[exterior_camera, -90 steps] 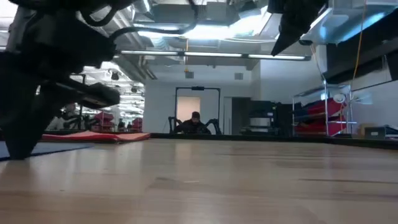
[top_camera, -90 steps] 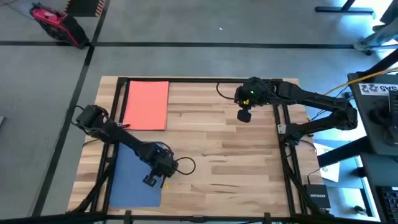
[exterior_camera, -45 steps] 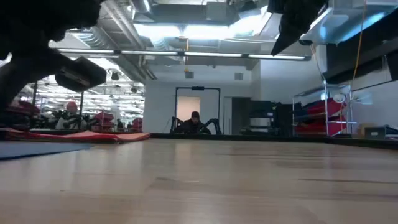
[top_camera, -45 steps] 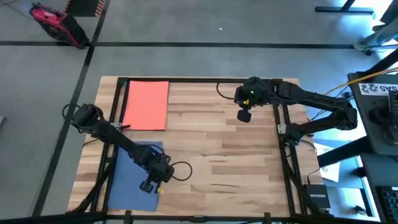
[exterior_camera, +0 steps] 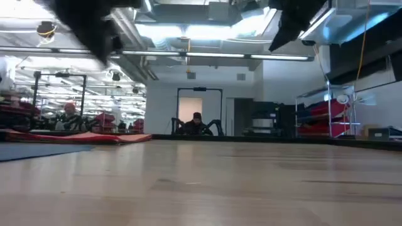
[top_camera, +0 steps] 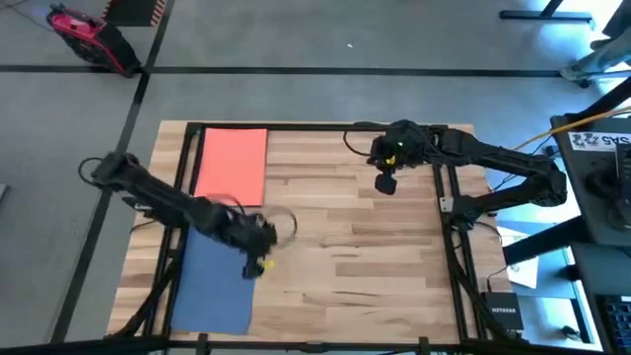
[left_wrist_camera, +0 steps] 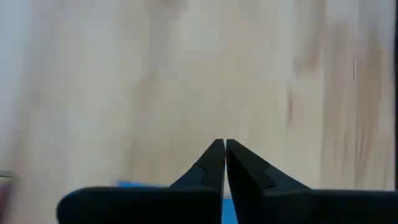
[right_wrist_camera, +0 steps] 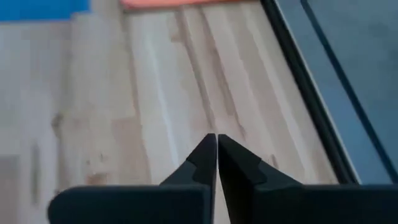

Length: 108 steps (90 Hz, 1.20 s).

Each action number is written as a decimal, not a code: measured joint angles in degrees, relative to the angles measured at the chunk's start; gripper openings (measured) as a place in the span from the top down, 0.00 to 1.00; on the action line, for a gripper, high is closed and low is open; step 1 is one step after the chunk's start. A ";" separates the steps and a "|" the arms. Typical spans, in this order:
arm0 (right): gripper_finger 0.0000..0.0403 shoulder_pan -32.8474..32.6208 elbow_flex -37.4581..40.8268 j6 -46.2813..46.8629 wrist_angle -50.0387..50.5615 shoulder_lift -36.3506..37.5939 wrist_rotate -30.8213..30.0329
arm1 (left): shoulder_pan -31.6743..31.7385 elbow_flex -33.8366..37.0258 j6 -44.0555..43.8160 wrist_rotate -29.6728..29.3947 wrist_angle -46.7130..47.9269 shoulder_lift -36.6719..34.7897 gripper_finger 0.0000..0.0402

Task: Organize paper
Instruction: Move the orange colored paper on the top right of the table

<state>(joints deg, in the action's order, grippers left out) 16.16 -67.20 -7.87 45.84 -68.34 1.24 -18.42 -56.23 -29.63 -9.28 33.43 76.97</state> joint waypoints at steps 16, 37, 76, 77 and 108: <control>1.00 0.19 3.64 -2.97 -8.35 0.47 6.89 | 10.99 4.75 1.96 -1.52 -16.10 -7.59 1.00; 1.00 3.64 18.77 0.03 -22.96 5.79 16.30 | 22.22 6.21 6.59 2.08 -15.55 -7.98 1.00; 0.93 5.20 27.54 12.71 -32.35 5.86 6.62 | 39.67 6.21 22.05 6.43 3.83 -7.60 1.00; 0.93 5.22 27.23 12.92 -32.36 5.67 6.11 | 40.06 6.21 22.95 6.40 4.00 -7.55 1.00; 0.76 5.22 16.93 14.94 -32.33 -0.37 4.28 | 43.67 5.86 40.87 6.54 3.36 -4.39 0.85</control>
<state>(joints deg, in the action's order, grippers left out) 21.39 -50.27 7.07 13.51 -68.71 5.53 25.25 -50.37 11.24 -2.74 36.79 72.58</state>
